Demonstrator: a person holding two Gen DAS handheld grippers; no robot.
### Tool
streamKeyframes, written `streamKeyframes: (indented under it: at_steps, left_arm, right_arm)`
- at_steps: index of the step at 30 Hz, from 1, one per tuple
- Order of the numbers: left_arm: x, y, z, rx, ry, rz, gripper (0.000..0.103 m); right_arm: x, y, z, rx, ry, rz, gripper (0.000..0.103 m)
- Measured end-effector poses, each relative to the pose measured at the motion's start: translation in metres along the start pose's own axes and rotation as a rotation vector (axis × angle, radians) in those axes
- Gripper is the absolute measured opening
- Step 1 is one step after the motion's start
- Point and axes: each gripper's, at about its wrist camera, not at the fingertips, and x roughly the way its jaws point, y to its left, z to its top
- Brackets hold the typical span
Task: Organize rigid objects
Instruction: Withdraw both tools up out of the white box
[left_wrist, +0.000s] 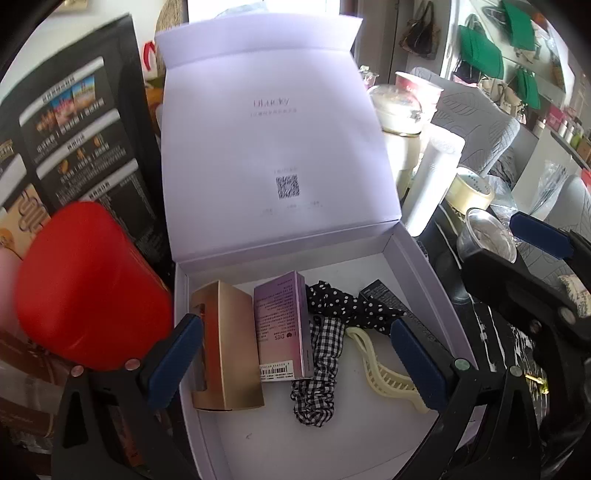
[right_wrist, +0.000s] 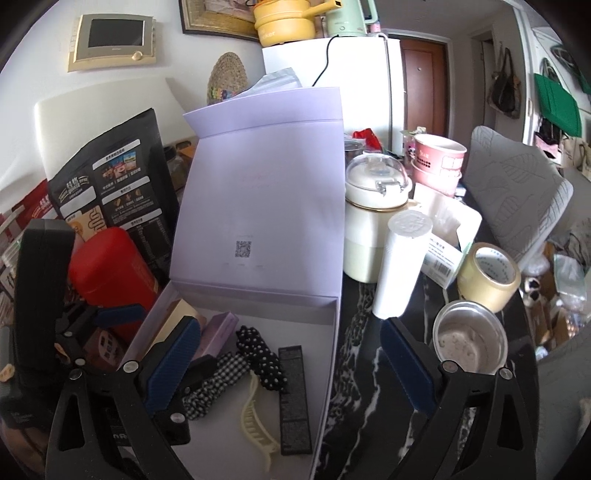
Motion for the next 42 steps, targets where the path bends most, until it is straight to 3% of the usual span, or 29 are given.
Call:
streamKeyframes:
  at_steps: [10,22,34,42]
  left_arm:
    - [-0.032,-0.013,0.005,0.006,-0.051,0.016,0.103]
    - [-0.092,-0.042,-0.003,0.047,-0.14,0.031,0.103]
    - [-0.132,-0.076,-0.028,0.104,-0.189,0.016,0.103]
    - [-0.144,-0.102,-0.047,0.125,-0.204,-0.033,0.103]
  right_arm:
    - [-0.025,-0.001,0.001,0.005,-0.032,-0.024,0.099]
    - [-0.09,0.001,-0.002,-0.006,-0.119,-0.054,0.099]
    - [-0.147,-0.008,-0.027,0.004,-0.17,-0.087,0.099]
    - [-0.183,-0.021,-0.05,0.026,-0.195,-0.138,0.099]
